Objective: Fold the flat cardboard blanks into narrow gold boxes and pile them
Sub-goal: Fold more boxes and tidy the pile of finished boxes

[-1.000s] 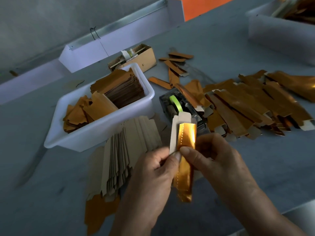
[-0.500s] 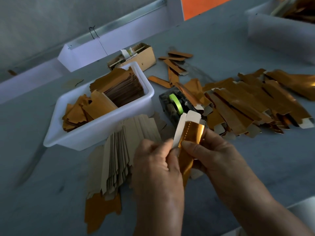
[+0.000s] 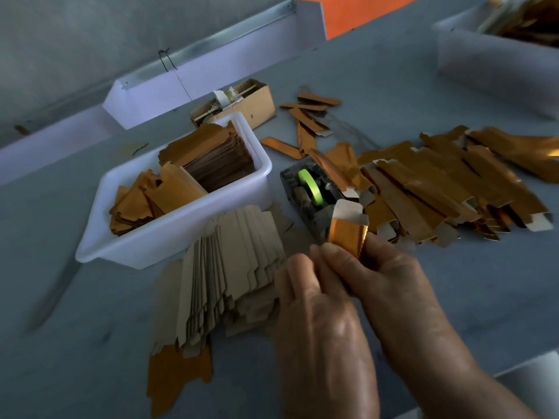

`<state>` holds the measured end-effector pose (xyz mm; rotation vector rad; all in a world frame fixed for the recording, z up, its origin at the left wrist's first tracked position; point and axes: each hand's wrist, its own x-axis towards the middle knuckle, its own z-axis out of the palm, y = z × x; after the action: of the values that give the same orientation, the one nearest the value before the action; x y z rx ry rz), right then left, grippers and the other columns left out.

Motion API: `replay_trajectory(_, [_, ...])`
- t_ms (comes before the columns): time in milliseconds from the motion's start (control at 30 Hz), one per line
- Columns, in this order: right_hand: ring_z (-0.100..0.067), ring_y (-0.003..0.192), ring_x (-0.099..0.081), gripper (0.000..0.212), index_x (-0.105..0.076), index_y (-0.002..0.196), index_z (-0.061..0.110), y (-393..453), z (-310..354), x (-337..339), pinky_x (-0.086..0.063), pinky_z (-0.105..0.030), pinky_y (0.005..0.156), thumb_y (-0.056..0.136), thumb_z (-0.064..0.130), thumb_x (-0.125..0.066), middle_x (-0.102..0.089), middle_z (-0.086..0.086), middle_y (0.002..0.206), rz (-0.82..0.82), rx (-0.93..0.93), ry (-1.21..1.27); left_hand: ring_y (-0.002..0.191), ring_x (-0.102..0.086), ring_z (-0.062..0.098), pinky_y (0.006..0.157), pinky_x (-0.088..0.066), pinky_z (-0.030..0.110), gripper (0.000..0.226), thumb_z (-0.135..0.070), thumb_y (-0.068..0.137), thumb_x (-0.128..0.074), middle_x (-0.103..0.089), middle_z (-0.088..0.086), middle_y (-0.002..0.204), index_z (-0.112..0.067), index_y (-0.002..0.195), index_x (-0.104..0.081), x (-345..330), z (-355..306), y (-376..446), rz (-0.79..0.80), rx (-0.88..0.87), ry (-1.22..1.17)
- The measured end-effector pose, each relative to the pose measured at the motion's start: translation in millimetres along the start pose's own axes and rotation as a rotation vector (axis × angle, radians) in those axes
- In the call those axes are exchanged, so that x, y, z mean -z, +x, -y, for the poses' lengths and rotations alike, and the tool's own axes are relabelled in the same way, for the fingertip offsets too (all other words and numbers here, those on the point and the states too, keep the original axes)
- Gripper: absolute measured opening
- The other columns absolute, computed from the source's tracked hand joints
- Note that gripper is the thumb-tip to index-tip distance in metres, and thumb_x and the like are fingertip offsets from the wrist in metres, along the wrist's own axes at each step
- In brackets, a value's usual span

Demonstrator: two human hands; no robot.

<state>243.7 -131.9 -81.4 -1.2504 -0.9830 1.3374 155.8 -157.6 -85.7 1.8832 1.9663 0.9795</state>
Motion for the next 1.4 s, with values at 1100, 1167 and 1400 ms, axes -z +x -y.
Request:
replay_trajectory(1100, [-0.005,0.071,-0.061,0.008,-0.067,0.076,0.029,68.5,18.4,22.2,-0.041,-0.018,0.054,0.084,0.028,-0.067,-0.065,0.008,0.077,0.023,0.067,-0.541,0.047,-0.053,0.001,0.040,-0.040,0.014,0.008,-0.010,0.086,-0.067,-0.068,0.001,0.071,-0.017,0.081,-0.070,19.9,5.2,50.4,0.018,0.496,-0.733])
replay_trajectory(1167, [-0.006,0.078,-0.060,0.011,-0.068,0.074,0.029,68.6,15.5,18.5,-0.043,-0.020,0.060,0.083,0.024,-0.067,-0.064,0.010,0.085,-0.017,0.106,-0.499,0.047,-0.055,0.000,0.040,-0.040,0.013,0.007,-0.011,0.086,-0.067,-0.070,0.001,0.073,-0.017,0.083,-0.070,17.8,5.3,50.1,0.015,0.497,-0.728])
replay_trajectory(1400, [0.000,0.088,-0.060,0.016,-0.067,0.067,0.025,54.0,8.5,14.8,-0.045,-0.013,0.065,0.083,0.021,-0.068,-0.060,0.010,0.109,-0.120,0.156,-0.146,0.046,-0.055,-0.003,0.041,-0.040,0.011,0.005,-0.012,0.087,-0.066,-0.068,-0.003,0.071,-0.015,0.084,-0.068,15.8,8.5,49.6,0.031,0.523,-0.746])
